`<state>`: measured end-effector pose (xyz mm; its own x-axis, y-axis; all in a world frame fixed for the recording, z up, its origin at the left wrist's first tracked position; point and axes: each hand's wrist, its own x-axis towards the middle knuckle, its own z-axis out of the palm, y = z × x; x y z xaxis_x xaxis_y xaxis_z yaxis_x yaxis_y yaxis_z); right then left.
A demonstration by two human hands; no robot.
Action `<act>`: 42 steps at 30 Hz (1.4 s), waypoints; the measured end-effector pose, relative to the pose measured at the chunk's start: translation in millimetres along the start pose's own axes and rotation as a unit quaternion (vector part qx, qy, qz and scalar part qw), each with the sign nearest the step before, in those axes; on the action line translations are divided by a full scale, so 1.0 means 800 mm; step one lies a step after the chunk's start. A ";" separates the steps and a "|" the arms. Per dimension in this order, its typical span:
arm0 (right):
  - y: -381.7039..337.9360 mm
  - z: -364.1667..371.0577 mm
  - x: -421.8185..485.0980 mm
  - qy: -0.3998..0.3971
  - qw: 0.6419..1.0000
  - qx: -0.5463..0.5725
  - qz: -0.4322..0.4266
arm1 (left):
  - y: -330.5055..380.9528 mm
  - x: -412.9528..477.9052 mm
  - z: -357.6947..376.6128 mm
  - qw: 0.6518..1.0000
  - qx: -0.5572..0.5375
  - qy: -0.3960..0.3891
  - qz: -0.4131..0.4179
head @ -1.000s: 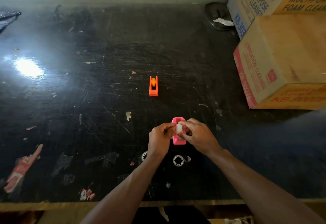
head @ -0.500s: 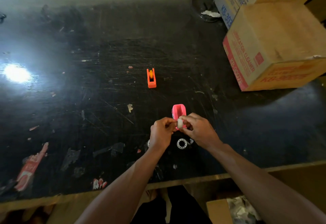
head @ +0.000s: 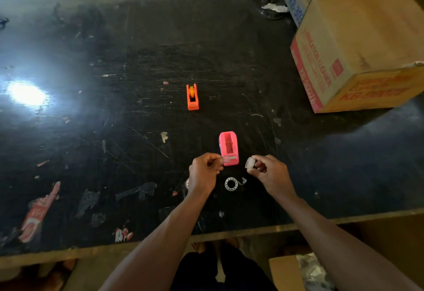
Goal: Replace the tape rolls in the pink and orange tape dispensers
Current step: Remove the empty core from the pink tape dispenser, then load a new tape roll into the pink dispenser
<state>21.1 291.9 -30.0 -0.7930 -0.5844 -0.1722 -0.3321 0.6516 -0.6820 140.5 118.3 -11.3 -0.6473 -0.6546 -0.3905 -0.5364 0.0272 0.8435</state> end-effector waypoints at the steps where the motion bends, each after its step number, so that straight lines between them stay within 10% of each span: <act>1: 0.007 0.002 0.001 0.001 1.000 0.011 0.009 | 0.000 0.000 0.003 1.000 0.003 0.002 -0.002; 29: 0.035 0.013 -0.044 0.026 0.999 -0.004 0.031 | -0.027 -0.019 0.019 0.998 -0.006 0.036 -0.042; 42: 0.001 0.056 -0.043 -0.099 0.993 -0.042 -0.045 | -0.039 -0.037 0.010 0.999 0.026 0.031 -0.032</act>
<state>71.1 291.4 -56.5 -0.6447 -0.7206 -0.2549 -0.4460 0.6255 -0.6401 172.0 142.6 -29.2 -0.5768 -0.7024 -0.4171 -0.6032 0.0220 0.7973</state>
